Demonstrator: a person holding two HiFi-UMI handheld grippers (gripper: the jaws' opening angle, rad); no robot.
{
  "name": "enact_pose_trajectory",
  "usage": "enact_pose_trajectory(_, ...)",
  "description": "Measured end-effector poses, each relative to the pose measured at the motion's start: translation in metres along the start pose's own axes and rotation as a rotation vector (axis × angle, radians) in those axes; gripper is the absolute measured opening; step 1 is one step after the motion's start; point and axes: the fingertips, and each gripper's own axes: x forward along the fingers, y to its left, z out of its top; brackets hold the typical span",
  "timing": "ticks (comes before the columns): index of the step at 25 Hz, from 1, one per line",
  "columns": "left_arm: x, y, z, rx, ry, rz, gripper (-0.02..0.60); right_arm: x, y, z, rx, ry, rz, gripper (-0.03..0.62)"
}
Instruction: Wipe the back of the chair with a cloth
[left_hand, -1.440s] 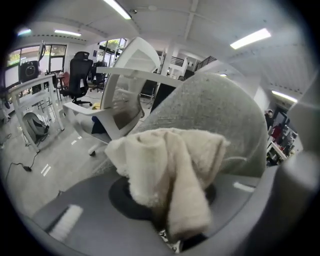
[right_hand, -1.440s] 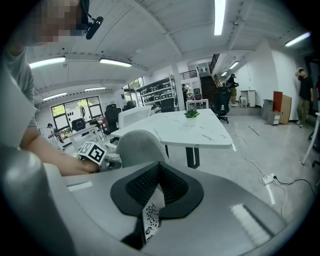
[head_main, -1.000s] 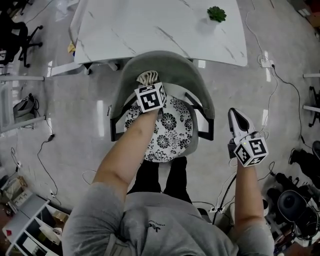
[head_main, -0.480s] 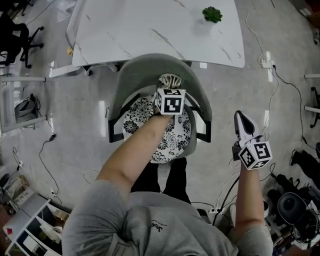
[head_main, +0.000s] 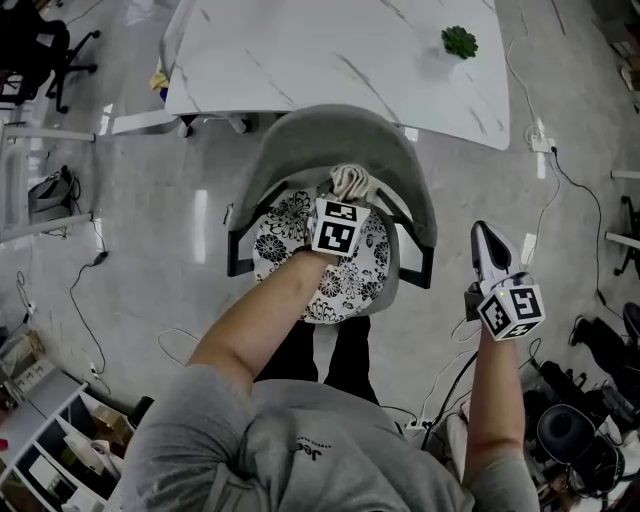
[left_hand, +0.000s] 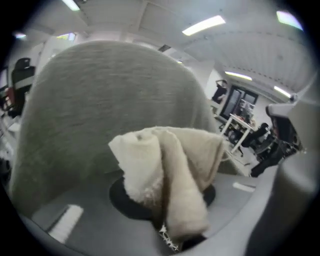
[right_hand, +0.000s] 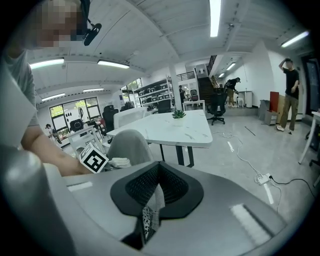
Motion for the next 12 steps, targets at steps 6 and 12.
enact_pose_trajectory(6,-0.064,0.149,-0.069,-0.285,0.006,0.353,0.101,0.018,0.024,0.001,-0.01,0.014,0.029,0.002)
enact_pose_trajectory(12,-0.065,0.181,-0.073,-0.307,-0.019,0.441,0.103,0.036,0.041,0.003,-0.024,0.032,0.051,0.002)
